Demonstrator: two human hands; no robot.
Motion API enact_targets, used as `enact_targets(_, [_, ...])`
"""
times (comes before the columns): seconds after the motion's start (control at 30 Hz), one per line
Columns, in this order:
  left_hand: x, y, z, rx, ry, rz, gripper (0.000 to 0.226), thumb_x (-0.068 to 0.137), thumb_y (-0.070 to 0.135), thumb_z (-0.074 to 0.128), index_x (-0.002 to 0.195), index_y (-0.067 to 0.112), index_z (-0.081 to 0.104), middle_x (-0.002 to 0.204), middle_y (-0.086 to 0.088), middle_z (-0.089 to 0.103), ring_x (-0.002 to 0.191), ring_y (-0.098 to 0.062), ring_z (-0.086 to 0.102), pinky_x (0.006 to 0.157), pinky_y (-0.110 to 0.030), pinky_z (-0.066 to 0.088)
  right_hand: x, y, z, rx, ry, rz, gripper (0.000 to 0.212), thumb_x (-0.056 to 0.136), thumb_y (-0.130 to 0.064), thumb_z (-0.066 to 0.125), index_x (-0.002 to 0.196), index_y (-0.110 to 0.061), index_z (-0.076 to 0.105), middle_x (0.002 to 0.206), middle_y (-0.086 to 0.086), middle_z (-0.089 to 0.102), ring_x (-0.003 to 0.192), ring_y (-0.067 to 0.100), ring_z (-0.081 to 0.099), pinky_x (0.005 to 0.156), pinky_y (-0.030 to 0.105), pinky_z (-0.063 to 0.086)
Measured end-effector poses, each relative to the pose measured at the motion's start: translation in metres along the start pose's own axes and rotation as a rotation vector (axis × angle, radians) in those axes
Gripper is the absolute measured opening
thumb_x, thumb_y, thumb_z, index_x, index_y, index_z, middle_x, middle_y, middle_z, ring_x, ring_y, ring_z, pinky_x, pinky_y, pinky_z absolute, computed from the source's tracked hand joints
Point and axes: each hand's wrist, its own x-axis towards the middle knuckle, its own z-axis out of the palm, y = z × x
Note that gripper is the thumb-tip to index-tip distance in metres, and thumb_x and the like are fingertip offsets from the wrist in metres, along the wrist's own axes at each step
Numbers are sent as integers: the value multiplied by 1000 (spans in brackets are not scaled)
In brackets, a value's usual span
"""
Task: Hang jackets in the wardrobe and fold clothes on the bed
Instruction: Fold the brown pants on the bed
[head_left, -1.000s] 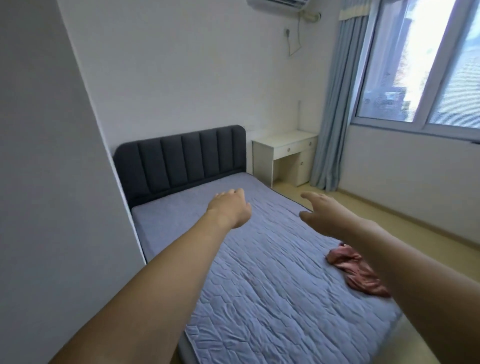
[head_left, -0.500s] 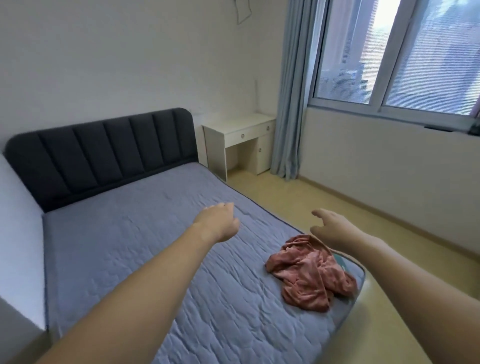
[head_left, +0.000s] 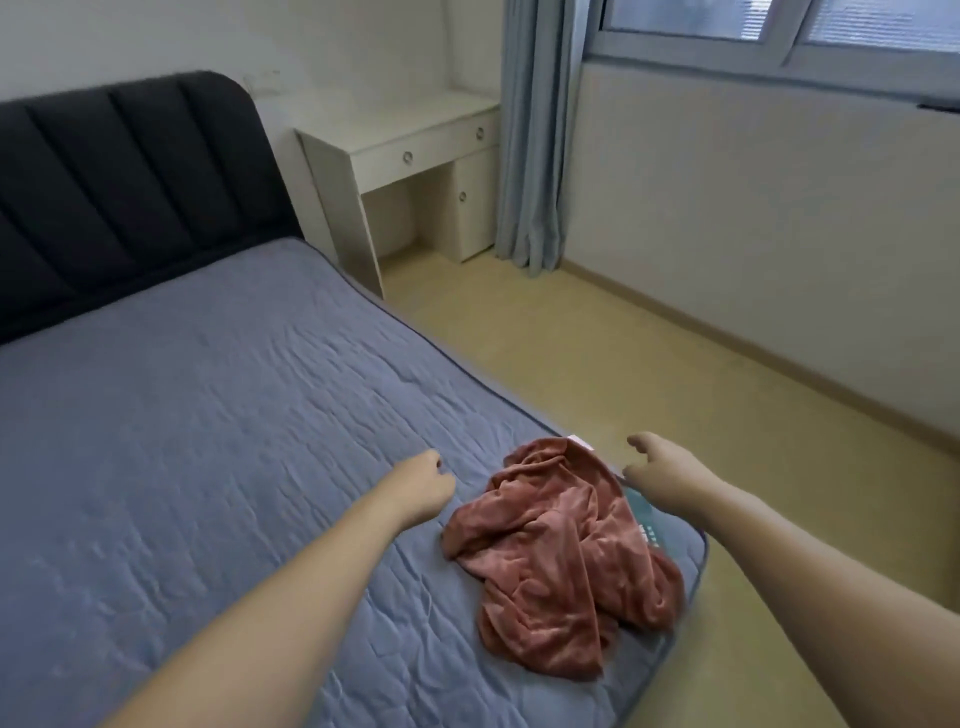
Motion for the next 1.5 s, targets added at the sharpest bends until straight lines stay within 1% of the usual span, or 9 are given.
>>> enact_targets(0.17, [166, 47, 126, -6, -94, 16, 42, 93, 34, 48, 129, 13, 55, 136, -12, 57, 124, -26, 53, 94, -29, 40, 173, 94, 62, 80, -65, 51, 43, 91, -21, 52, 133, -11, 51, 135, 10, 56, 122, 26, 52, 90, 28, 39])
enact_targets(0.3, [289, 60, 225, -45, -134, 13, 41, 89, 26, 51, 127, 12, 58, 132, -13, 59, 121, -27, 55, 100, -30, 43, 290, 175, 133, 225, -112, 89, 28, 84, -15, 57, 111, -25, 57, 101, -4, 67, 77, 6, 57, 67, 13, 42])
enact_targets(0.5, [371, 16, 345, -232, -264, -351, 97, 82, 40, 68, 157, 24, 8, 158, -13, 25, 141, -31, 33, 117, -39, 28, 384, 256, 229, 197, -206, 346, 69, 85, -36, 64, 143, -14, 33, 142, 18, 41, 129, 37, 43, 106, 43, 38])
enact_targets(0.63, [367, -1, 407, 197, -161, -354, 93, 84, 60, 54, 154, 24, 4, 158, -11, 12, 141, -40, 25, 116, -46, 17, 405, 265, 265, -50, -196, 299, 51, 84, -43, 59, 130, -25, 46, 134, 12, 37, 128, 36, 34, 105, 45, 30])
enact_targets(0.77, [369, 3, 393, 176, 53, -310, 64, 78, 48, 64, 130, 22, 37, 134, -14, 47, 122, -40, 46, 102, -45, 39, 405, 269, 265, 164, -158, 208, 30, 81, -14, 52, 107, -20, 65, 111, 10, 61, 108, 32, 55, 93, 41, 47])
enact_targets(0.9, [338, 2, 369, -14, -38, -314, 46, 65, 51, 62, 99, 29, 40, 98, -5, 68, 98, -32, 66, 73, -34, 47, 379, 257, 241, 626, -125, 238, 29, 78, 2, 48, 84, -17, 69, 77, 1, 71, 68, 14, 67, 60, 32, 57])
enact_targets(1.17, [255, -68, 286, -129, -167, -527, 34, 73, 38, 64, 102, 21, 61, 116, -10, 68, 107, -28, 63, 87, -33, 49, 328, 157, 215, 753, -279, 269, 21, 82, -8, 53, 91, -17, 70, 79, -5, 71, 68, 7, 63, 57, 18, 47])
enact_targets(1.4, [160, -178, 143, -122, 284, -753, 37, 79, 19, 56, 116, 13, 50, 125, -19, 60, 115, -37, 58, 90, -38, 47, 265, -35, 237, 750, -370, -98, 18, 87, -7, 60, 76, -19, 68, 63, -11, 69, 59, -2, 63, 50, 12, 47])
enact_targets(1.5, [102, -231, 65, -131, 544, -831, 43, 81, 17, 58, 122, 10, 48, 128, -20, 56, 117, -40, 56, 93, -43, 46, 232, -138, 245, 729, -371, -300, 18, 88, 0, 60, 92, -17, 68, 85, -3, 72, 73, 4, 65, 63, 12, 51])
